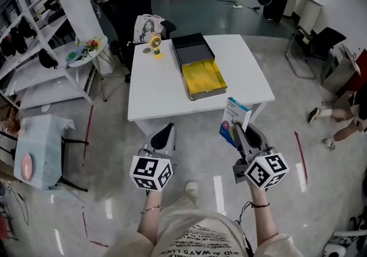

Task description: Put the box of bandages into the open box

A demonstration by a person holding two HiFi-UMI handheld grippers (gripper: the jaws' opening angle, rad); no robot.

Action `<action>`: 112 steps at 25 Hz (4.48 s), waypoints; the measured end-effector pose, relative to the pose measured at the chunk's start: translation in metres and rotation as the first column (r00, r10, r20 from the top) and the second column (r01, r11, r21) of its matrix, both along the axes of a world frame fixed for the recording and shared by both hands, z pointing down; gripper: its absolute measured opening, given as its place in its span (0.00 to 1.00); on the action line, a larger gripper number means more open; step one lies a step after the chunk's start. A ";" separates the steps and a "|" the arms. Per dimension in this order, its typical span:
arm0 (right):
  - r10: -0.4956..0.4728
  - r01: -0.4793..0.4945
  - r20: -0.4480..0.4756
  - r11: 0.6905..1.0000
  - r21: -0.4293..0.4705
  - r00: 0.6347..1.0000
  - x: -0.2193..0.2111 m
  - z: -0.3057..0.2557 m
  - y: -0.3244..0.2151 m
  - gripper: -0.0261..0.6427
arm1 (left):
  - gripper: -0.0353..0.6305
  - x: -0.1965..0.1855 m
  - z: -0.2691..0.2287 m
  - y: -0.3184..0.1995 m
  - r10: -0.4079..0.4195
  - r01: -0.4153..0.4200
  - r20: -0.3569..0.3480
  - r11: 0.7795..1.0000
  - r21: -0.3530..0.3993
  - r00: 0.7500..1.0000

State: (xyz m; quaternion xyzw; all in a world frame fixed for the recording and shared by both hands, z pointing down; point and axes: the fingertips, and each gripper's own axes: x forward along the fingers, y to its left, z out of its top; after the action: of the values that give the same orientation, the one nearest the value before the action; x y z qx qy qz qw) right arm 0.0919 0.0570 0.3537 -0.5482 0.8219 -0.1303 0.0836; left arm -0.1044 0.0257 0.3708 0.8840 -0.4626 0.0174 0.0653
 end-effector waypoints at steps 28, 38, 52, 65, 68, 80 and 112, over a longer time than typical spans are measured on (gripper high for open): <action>-0.024 0.030 0.049 0.993 -0.116 0.999 0.011 0.039 -0.200 0.17 | 0.09 0.014 0.042 -0.188 0.011 -0.012 -0.017 0.995 -0.103 1.000; -0.145 0.160 0.080 0.959 -0.234 0.986 0.008 0.064 -0.296 0.17 | 0.09 0.029 0.078 -0.264 -0.044 0.043 0.000 0.976 -0.216 0.999; -0.377 0.410 0.171 0.760 -0.504 0.910 -0.027 0.131 -0.369 0.17 | 0.09 0.036 0.132 -0.322 -0.149 0.140 0.002 0.923 -0.358 0.989; -0.442 0.505 0.285 0.538 -0.675 0.851 -0.050 0.177 -0.391 0.17 | 0.09 0.034 0.155 -0.337 -0.217 0.199 0.004 0.890 -0.411 0.976; -0.447 0.514 0.301 0.496 -0.700 0.842 -0.055 0.184 -0.392 0.17 | 0.09 0.035 0.157 -0.339 -0.219 0.200 0.003 0.885 -0.421 0.976; -0.399 0.473 0.310 0.423 -0.773 0.863 -0.050 0.205 -0.393 0.17 | 0.09 0.042 0.161 -0.344 -0.162 0.146 0.002 0.882 -0.448 0.987; -0.422 0.246 0.028 0.470 -0.848 0.906 -0.043 0.230 -0.388 0.35 | 0.09 0.045 0.148 -0.350 -0.070 0.053 -0.021 0.896 -0.440 0.997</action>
State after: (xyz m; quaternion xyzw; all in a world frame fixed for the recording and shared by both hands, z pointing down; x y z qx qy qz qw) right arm 0.0492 -0.3311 0.5839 -0.3581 0.7537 -0.4676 -0.2915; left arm -0.0596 -0.3244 0.5189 0.8316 -0.4732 0.1030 0.2719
